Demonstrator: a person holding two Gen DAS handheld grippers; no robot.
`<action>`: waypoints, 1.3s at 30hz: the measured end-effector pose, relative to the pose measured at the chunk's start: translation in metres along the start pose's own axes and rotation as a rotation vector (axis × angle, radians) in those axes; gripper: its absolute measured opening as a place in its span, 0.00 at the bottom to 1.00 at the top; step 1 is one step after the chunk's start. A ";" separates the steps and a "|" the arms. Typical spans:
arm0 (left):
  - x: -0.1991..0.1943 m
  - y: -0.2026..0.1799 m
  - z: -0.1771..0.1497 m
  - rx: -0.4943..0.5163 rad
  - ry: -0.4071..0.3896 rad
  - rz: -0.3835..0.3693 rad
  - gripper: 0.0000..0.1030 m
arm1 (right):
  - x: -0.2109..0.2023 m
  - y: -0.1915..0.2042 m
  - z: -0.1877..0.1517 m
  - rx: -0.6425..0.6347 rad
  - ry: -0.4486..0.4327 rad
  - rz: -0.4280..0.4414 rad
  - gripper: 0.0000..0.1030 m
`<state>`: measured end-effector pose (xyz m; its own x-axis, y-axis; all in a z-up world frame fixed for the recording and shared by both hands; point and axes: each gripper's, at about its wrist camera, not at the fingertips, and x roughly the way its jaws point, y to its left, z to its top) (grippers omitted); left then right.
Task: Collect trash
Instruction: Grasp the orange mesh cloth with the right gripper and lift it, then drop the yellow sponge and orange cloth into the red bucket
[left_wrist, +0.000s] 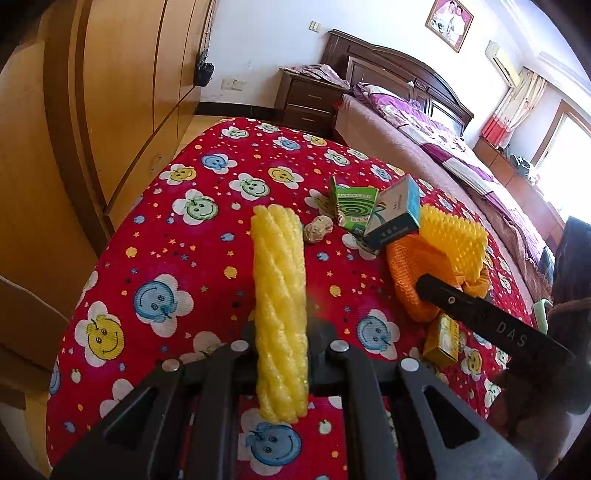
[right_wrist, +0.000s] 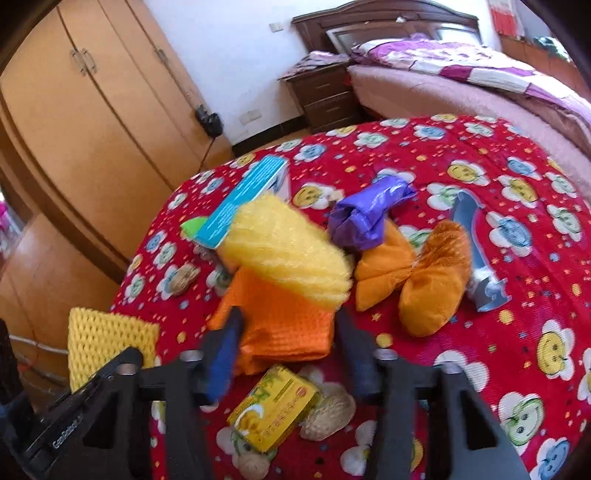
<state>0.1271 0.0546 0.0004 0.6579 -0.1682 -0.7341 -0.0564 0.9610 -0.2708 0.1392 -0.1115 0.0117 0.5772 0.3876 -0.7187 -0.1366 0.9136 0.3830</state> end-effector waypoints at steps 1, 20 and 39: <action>-0.002 -0.001 0.000 0.002 -0.001 -0.006 0.11 | -0.003 0.002 -0.001 -0.011 -0.003 0.010 0.25; -0.076 -0.050 -0.010 0.089 -0.087 -0.149 0.11 | -0.141 0.008 -0.031 -0.069 -0.244 0.067 0.14; -0.111 -0.126 -0.039 0.231 -0.093 -0.217 0.11 | -0.249 -0.064 -0.075 0.087 -0.424 -0.020 0.14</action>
<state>0.0316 -0.0561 0.0920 0.7021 -0.3643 -0.6119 0.2574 0.9310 -0.2589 -0.0563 -0.2574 0.1229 0.8613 0.2687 -0.4313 -0.0644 0.8996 0.4319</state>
